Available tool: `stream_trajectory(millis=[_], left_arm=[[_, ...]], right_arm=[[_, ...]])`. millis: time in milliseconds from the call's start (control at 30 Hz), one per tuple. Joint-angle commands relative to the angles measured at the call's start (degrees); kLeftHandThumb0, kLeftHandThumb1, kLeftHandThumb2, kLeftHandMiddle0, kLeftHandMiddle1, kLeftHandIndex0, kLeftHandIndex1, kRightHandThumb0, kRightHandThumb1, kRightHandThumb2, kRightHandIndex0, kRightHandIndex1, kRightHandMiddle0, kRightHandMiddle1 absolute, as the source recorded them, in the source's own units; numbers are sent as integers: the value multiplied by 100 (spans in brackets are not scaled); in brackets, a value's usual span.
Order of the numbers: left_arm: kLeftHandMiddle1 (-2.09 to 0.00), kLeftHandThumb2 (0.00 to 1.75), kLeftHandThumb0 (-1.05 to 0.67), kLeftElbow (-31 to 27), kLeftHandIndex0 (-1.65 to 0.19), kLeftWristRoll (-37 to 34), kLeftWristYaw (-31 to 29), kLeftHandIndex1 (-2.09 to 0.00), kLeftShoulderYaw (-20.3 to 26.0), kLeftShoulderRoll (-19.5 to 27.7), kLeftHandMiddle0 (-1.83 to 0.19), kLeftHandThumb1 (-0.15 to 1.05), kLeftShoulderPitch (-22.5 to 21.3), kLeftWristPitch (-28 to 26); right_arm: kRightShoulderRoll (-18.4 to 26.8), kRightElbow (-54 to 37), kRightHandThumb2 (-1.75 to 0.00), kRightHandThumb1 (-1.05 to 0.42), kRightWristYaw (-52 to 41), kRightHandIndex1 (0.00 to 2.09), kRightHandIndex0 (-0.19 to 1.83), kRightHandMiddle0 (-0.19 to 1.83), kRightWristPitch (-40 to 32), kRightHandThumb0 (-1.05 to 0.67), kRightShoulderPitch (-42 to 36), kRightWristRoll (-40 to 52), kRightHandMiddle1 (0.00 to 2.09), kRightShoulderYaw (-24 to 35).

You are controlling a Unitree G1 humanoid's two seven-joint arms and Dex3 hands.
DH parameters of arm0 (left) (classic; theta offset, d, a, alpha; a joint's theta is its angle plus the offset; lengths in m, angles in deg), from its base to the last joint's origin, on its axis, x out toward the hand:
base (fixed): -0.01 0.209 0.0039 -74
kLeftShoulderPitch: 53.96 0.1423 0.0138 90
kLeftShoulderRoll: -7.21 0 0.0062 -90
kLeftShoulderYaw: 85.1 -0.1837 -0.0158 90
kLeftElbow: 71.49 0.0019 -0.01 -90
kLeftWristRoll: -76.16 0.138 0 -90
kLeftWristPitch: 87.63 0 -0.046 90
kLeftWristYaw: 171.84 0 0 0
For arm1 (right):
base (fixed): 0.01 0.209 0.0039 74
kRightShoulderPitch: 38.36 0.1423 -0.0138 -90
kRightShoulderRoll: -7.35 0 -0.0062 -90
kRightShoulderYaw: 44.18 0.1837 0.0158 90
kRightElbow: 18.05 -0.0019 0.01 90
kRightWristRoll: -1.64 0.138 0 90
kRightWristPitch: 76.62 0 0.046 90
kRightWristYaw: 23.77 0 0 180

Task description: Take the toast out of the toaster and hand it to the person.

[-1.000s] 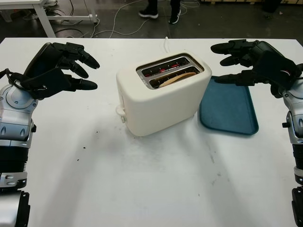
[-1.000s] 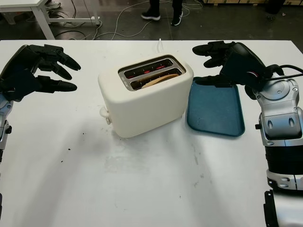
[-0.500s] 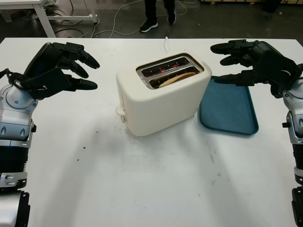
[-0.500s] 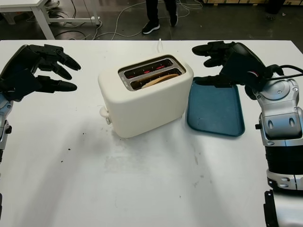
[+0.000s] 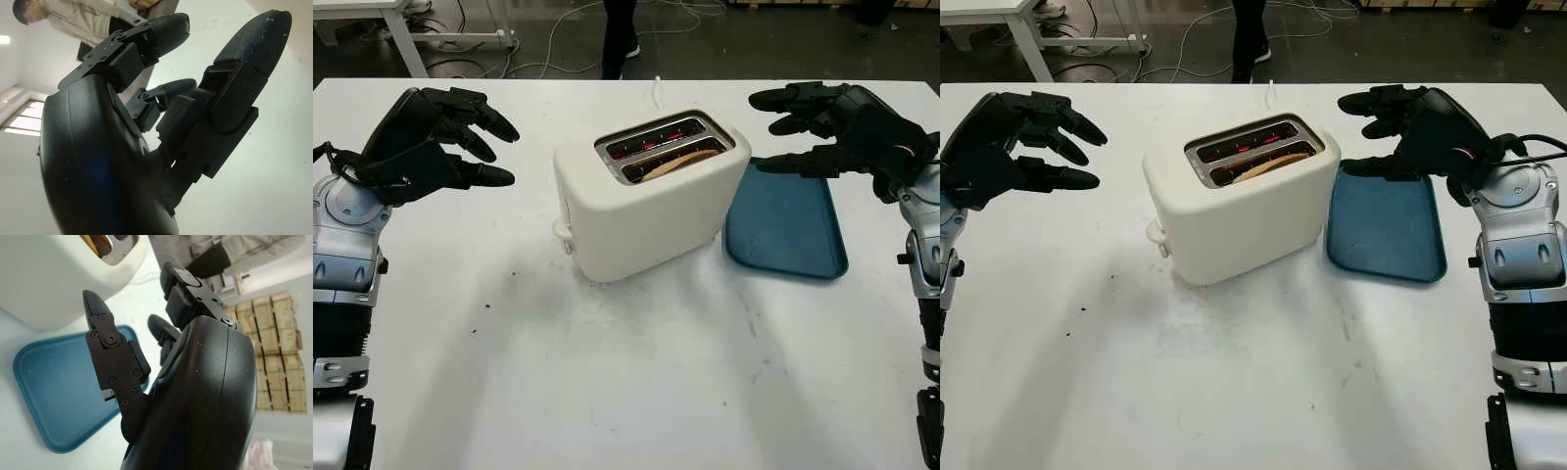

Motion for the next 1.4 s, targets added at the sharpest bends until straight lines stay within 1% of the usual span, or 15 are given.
stream_trajectory(millis=[0, 267, 433, 733, 1067, 1200, 1367], left_arm=[[-82, 0, -105, -78, -85, 57, 53, -72, -7, 31, -90, 61, 56, 9], [-82, 0, -105, -81, -84, 9, 32, -72, 19, 14, -88, 62, 66, 17], [-83, 0, -105, -66, -84, 30, 65, -72, 17, 5, -88, 62, 70, 38], [-83, 0, -105, -56, -84, -32, 30, -72, 44, 18, -88, 62, 77, 67], [-85, 0, -105, -62, -83, -80, 39, -74, 60, -2, -87, 62, 96, 64], [-85, 0, -105, -92, -83, -51, 43, -74, 48, 8, -87, 61, 93, 7], [-85, 0, -105, -70, -83, -46, 42, -74, 45, 13, -87, 62, 94, 62]], right_arm=[[-2, -43, 0, -78, 46, 91, 10, 51, -73, -21, 50, 17, 1, 30], [-6, -99, 0, -78, 71, 92, 9, 51, -112, -18, 21, 11, 1, 38], [40, -117, 0, -78, 109, 91, 12, 53, -61, -23, -2, -99, 2, -20], [32, -219, 0, -77, 150, 82, 20, 55, -188, -26, -1, -296, 2, -81], [41, -206, 0, -77, 124, 77, 23, 55, -62, -27, -8, -362, 2, -98], [12, -219, 0, -78, 134, 76, 23, 55, -159, -27, -3, -345, 2, -84], [85, -147, 0, -77, 131, 75, 25, 56, 80, -32, -19, -435, 2, -133]])
